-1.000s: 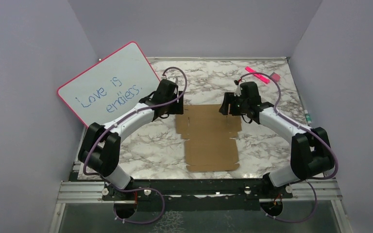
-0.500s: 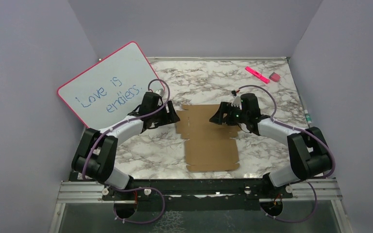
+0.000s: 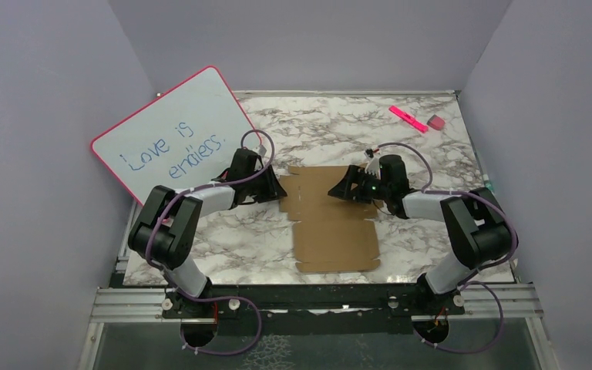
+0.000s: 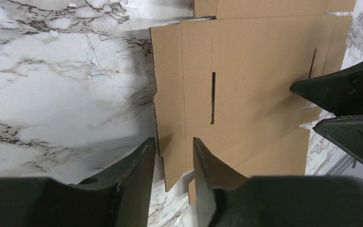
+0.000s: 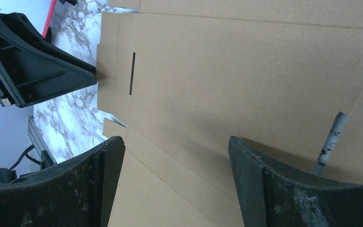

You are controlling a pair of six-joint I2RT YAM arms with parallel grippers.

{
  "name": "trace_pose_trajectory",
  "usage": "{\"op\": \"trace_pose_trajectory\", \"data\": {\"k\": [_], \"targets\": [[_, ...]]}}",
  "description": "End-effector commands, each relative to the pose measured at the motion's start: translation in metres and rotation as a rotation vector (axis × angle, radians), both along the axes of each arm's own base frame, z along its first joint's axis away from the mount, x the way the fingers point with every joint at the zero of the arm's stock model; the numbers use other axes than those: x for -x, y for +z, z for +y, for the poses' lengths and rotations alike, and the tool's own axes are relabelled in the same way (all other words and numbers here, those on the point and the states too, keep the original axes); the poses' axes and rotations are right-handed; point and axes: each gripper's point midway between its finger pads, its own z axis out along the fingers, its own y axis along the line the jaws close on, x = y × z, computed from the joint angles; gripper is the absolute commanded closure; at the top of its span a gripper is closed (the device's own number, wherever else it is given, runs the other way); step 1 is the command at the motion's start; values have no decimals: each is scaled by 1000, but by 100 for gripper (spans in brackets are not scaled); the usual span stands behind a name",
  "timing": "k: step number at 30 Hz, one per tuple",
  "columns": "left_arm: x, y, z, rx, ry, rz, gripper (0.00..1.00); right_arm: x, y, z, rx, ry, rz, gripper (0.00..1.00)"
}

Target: Fold the paper box

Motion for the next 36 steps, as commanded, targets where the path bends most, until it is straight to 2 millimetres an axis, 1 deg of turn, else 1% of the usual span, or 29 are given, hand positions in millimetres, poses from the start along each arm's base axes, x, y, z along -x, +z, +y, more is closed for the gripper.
{"op": "trace_pose_trajectory", "data": {"k": [1,5,10,13,15,18,21,27,33,36], "targets": [[1,3,-7,41,-28,-13,68,5,-7,7,-38,21,6,14],[-2,9,-5,7,-16,-47,79,9,-16,6,-34,22,23,14],[-6,19,-9,-77,-27,-97,92,9,-25,4,-22,7,39,14],[-7,26,-10,-141,-34,-121,96,9,-28,3,-22,0,44,14],[-8,32,-12,-178,-40,-140,97,9,-29,3,-21,-6,47,14],[-9,41,-16,-234,-46,-167,98,9,-31,4,-20,-10,51,14],[-11,47,-19,-288,-52,-186,98,9,-33,5,-18,-12,58,14],[-12,46,-22,-392,-60,-199,97,10,-39,8,-9,-38,85,14],[-15,49,-24,-513,-70,-220,82,10,-42,16,-2,-56,106,14],[-15,47,-23,-571,-71,-223,78,10,-43,22,-2,-60,114,14]]}}
